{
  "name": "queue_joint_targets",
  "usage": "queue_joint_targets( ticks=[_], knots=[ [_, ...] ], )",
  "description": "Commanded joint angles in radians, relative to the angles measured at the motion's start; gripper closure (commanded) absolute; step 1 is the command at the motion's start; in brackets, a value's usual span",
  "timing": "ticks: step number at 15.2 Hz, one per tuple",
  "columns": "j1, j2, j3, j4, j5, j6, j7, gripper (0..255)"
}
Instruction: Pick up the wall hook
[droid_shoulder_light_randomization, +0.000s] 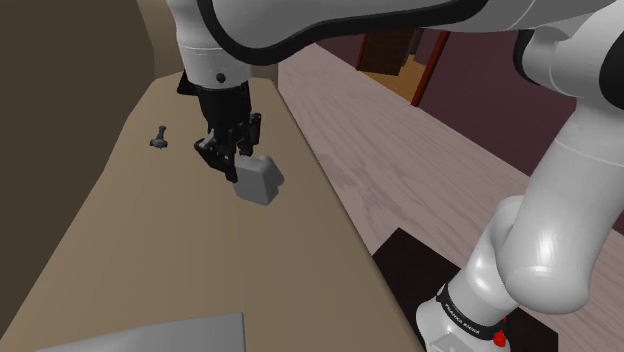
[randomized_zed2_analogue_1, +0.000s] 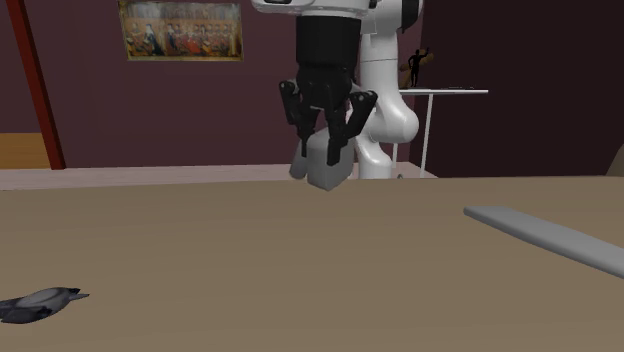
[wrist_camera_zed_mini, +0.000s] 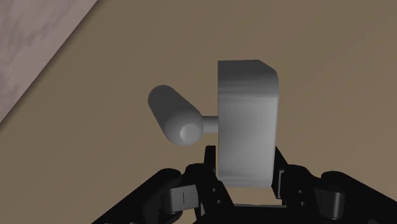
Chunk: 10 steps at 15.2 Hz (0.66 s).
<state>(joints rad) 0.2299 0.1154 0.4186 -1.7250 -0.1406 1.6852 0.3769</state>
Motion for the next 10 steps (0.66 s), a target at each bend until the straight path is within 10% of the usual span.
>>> queue_joint_targets(
  ticks=[1,10],
  knots=[
    [0.001,-0.002,0.001,0.027,0.002,-0.029,-0.003,255],
    [0.005,0.001,0.003,0.127,0.001,-0.125,-0.010,255]
  ],
)
